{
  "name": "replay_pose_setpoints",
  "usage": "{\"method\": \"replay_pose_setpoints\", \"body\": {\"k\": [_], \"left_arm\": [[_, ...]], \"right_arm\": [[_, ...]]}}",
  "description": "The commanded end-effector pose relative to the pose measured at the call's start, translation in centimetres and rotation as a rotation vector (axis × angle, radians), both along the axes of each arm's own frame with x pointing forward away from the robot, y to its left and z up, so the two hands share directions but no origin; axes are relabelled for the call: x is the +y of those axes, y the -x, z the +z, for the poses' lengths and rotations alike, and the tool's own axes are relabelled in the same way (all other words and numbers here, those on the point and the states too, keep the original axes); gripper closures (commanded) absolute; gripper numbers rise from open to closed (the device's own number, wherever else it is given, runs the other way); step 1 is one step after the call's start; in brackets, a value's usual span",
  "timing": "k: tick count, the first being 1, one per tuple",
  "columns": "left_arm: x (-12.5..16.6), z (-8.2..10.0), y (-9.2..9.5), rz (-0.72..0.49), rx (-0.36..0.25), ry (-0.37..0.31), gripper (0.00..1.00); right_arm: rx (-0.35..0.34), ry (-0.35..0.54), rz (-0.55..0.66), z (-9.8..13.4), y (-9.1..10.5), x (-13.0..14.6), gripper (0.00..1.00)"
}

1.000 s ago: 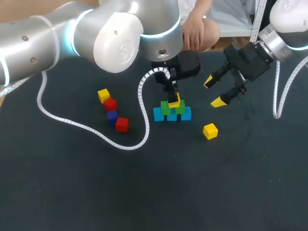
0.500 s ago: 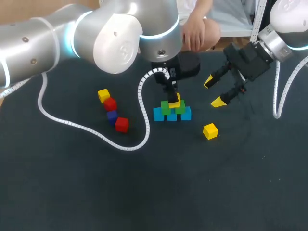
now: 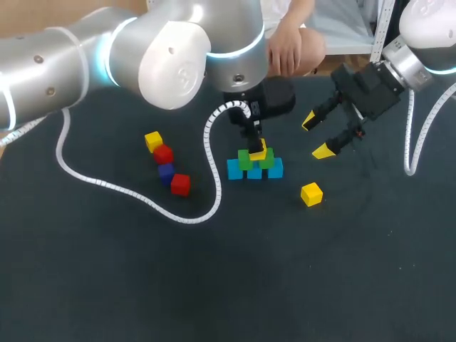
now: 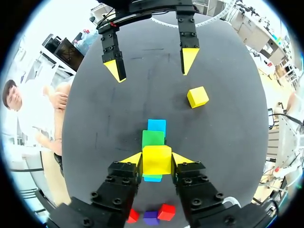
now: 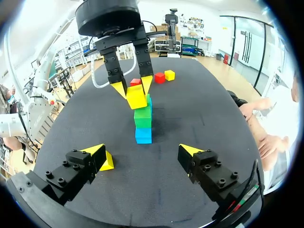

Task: Place the blue cubes, place green cubes on the blue cubes, place the yellow cubes on the green cubes, then place the red cubes on the yellow cubes, and place purple cube on the red cubes.

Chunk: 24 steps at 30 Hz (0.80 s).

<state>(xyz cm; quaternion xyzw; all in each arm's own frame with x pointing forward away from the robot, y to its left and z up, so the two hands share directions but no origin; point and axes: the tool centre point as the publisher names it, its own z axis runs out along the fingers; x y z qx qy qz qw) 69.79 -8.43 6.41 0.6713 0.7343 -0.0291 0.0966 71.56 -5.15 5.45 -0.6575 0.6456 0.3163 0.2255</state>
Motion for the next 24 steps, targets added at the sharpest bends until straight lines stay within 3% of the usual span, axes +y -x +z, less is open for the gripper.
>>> {"method": "replay_pose_setpoints", "body": {"k": [1, 24], "left_arm": [[-0.02, -0.03, -0.32, -0.003, 0.005, -0.003, 1.0], [-0.07, -0.14, -1.2, -0.02, -0.002, -0.003, 1.0]], "right_arm": [[-0.002, 0.0, -0.002, 0.03, 0.1, 0.0, 0.0], [-0.002, 0.0, -0.002, 0.03, 0.1, 0.0, 0.0]]}}
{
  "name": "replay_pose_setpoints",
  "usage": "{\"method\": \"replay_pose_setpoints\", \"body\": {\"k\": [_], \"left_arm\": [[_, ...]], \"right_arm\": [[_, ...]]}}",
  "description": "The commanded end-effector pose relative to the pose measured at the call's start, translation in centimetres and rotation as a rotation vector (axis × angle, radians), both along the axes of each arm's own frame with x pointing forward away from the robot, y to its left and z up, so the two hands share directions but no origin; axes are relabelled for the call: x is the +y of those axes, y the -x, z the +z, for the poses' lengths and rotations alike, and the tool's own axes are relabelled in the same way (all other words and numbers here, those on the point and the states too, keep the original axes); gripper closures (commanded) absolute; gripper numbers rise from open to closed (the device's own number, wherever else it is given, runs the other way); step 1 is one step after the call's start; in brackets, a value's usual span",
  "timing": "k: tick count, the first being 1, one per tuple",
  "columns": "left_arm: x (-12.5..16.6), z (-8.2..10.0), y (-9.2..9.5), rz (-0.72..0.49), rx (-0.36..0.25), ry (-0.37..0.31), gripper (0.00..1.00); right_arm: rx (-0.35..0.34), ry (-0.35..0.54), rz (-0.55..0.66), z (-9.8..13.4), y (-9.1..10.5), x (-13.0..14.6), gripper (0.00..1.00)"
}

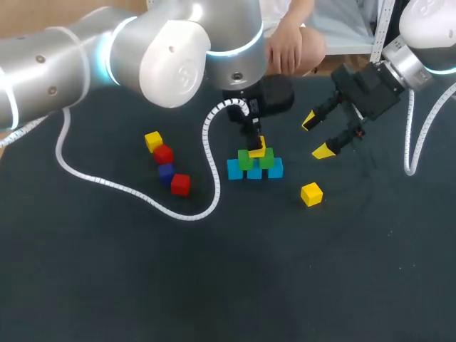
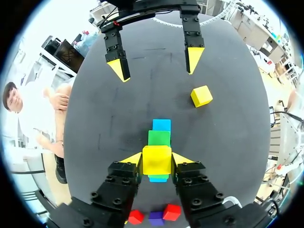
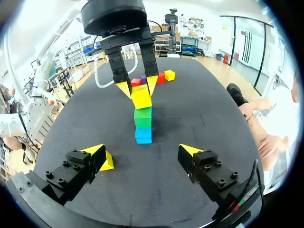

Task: Place the blue cubes, place green cubes on the blue cubes, place the yellow cubes on the green cubes, then place the red cubes on the yellow cubes, and place purple cube on the red cubes.

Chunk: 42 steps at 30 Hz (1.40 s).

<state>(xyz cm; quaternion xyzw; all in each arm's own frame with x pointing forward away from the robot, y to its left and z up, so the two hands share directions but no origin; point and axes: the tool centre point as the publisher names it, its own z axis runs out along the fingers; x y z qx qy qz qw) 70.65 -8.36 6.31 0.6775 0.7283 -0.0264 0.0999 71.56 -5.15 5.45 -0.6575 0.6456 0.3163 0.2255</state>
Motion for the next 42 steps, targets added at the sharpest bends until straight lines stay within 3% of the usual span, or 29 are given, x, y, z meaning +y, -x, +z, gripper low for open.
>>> {"method": "replay_pose_setpoints", "body": {"k": [1, 35, 37, 38, 42], "left_arm": [[-0.14, -0.06, -0.34, -0.003, 0.008, -0.002, 1.0], [-0.11, -0.39, -0.52, -0.002, 0.016, -0.007, 1.0], [-0.12, -0.33, -0.47, 0.002, 0.016, -0.008, 0.66], [-0.1, -0.3, -0.4, 0.005, 0.016, -0.007, 0.03], [-0.05, -0.18, -0.16, 0.008, 0.016, -0.004, 0.0]], "right_arm": [[-0.002, 0.0, -0.002, 0.03, 0.1, 0.0, 0.0], [-0.002, 0.0, -0.002, 0.03, 0.1, 0.0, 0.0], [-0.002, 0.0, -0.002, 0.03, 0.1, 0.0, 0.0], [-0.002, 0.0, -0.002, 0.03, 0.1, 0.0, 0.0], [-0.002, 0.0, -0.002, 0.03, 0.1, 0.0, 0.0]]}}
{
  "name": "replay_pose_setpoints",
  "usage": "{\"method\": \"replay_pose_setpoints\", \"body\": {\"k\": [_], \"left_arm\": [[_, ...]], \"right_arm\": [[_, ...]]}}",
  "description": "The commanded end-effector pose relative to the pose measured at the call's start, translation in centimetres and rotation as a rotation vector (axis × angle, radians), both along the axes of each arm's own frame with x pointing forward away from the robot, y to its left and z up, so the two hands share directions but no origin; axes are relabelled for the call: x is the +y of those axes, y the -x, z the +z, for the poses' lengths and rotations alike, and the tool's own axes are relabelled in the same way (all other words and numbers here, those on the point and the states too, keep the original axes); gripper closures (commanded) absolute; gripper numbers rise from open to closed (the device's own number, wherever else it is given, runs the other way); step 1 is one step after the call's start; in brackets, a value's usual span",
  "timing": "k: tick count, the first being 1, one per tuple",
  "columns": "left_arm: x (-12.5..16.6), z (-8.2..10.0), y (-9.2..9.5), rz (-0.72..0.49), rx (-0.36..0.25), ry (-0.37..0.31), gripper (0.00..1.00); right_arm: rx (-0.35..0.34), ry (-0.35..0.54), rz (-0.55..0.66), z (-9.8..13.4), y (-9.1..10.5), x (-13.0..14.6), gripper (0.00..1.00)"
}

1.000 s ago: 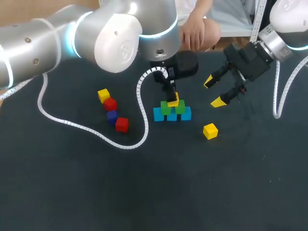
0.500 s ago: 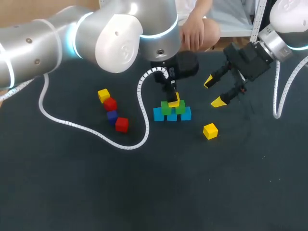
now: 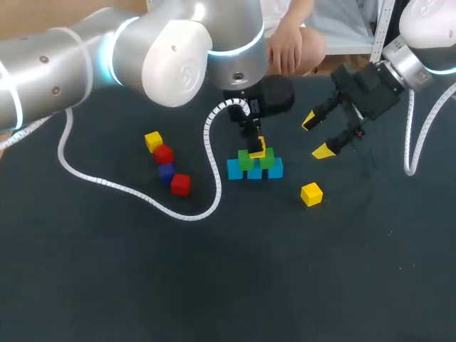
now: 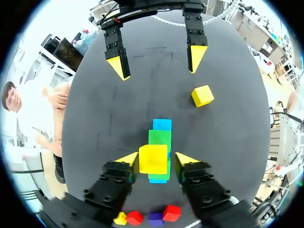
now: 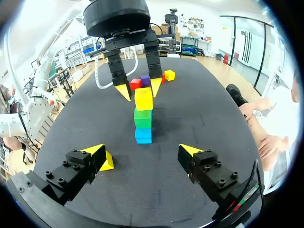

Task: Place the blue cubes, place green cubes on the blue cubes, place the yellow cubes on the green cubes, then place the red cubes on the yellow cubes, and place purple cube on the red cubes.

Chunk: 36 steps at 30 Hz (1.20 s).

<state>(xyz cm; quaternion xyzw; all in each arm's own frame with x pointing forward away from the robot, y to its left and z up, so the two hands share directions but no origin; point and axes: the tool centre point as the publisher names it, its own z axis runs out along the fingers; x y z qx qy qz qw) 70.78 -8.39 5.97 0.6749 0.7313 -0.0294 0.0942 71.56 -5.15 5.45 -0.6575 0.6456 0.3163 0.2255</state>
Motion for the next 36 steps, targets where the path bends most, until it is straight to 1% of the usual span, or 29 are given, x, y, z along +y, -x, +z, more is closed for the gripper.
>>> {"method": "replay_pose_setpoints", "body": {"k": [1, 10, 15, 16, 18, 24, 30, 34, 36], "left_arm": [[0.0, 0.2, 0.0, 0.004, 0.001, 0.001, 0.0], [0.2, 1.0, 0.1, 0.014, -0.02, 0.012, 0.0], [0.5, 1.5, 0.2, 0.013, -0.053, 0.044, 0.0], [0.6, 1.6, 0.2, 0.014, -0.056, 0.042, 0.0], [0.8, 2.0, 0.4, 0.008, -0.079, 0.057, 0.0], [1.5, 3.0, 0.8, -0.005, -0.104, 0.058, 0.0], [2.1, 3.3, 1.1, -0.011, -0.117, 0.06, 0.0], [2.6, 3.4, 1.1, -0.023, -0.13, 0.083, 0.0], [2.9, 3.6, 1.0, -0.038, -0.138, 0.108, 0.0]], "right_arm": [[-0.002, 0.0, -0.002, 0.0, 0.1, 0.0, 0.0], [-0.002, 0.0, -0.002, 0.0, 0.1, 0.0, 0.0], [-0.002, 0.0, -0.002, 0.0, 0.1, 0.0, 0.0], [-0.002, 0.0, -0.002, 0.0, 0.1, 0.0, 0.0], [-0.002, 0.0, -0.002, 0.0, 0.1, 0.0, 0.0], [-0.002, 0.0, -0.002, 0.0, 0.1, 0.0, 0.0], [-0.002, 0.0, -0.002, 0.0, 0.1, 0.0, 0.0], [-0.002, 0.0, -0.002, 0.0, 0.1, 0.0, 0.0], [-0.002, 0.0, -0.002, 0.0, 0.1, 0.0, 0.0]]}}
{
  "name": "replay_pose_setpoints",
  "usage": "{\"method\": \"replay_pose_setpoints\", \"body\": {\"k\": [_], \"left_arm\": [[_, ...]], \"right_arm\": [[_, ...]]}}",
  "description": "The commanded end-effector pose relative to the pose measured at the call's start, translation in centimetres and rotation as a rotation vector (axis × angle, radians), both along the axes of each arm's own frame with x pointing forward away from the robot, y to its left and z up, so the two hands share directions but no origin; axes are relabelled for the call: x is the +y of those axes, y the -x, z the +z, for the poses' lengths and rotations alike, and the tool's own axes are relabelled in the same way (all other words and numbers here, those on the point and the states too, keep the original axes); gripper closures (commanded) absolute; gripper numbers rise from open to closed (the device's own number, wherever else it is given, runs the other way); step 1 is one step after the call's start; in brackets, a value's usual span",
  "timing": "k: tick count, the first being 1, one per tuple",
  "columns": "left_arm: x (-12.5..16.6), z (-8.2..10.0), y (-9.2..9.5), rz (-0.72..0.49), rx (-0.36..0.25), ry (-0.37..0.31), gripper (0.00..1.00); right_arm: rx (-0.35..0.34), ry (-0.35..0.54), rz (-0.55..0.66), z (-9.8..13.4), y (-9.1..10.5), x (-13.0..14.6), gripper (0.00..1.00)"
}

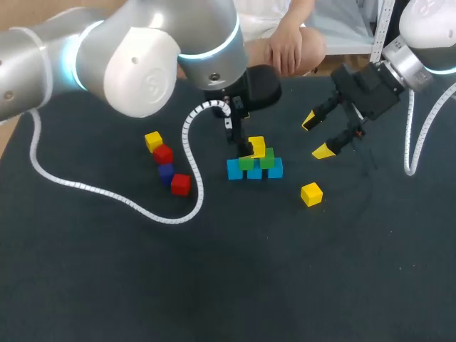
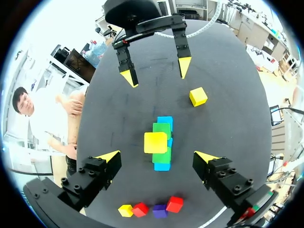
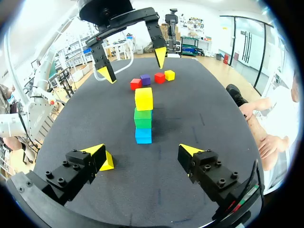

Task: Place the blue cubes, place green cubes on the blue cubes, place the yellow cubes on the green cubes, then place the red cubes on the yellow cubes, and place purple cube on the red cubes.

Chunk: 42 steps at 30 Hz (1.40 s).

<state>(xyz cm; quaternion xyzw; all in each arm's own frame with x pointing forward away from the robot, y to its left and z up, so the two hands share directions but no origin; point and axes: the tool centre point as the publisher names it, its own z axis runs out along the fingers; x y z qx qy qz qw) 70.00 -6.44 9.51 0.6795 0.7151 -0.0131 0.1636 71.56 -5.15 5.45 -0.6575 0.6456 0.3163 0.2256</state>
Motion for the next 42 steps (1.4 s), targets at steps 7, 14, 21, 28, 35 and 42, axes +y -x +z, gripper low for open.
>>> {"method": "replay_pose_setpoints", "body": {"k": [7, 14, 21, 28, 35, 42], "left_arm": [[2.4, 0.4, 0.2, -0.042, -0.04, 0.074, 0.0], [3.4, 0.6, 0.7, -0.038, -0.052, 0.106, 0.0], [4.2, 0.8, 1.0, -0.031, -0.062, 0.133, 0.0], [4.7, 0.7, 1.0, -0.044, -0.064, 0.146, 0.0], [5.5, -0.1, 1.2, -0.089, -0.056, 0.21, 0.0], [6.5, -0.6, 1.6, -0.076, -0.038, 0.219, 0.0]], "right_arm": [[-0.002, 0.0, -0.002, 0.0, 0.1, 0.0, 0.0], [-0.002, 0.0, -0.002, 0.0, 0.1, 0.0, 0.0], [-0.002, 0.0, -0.002, 0.0, 0.1, 0.0, 0.0], [-0.002, 0.0, -0.002, 0.0, 0.1, 0.0, 0.0], [-0.002, 0.0, -0.002, 0.0, 0.1, 0.0, 0.0], [-0.002, 0.0, -0.002, 0.0, 0.1, 0.0, 0.0]]}}
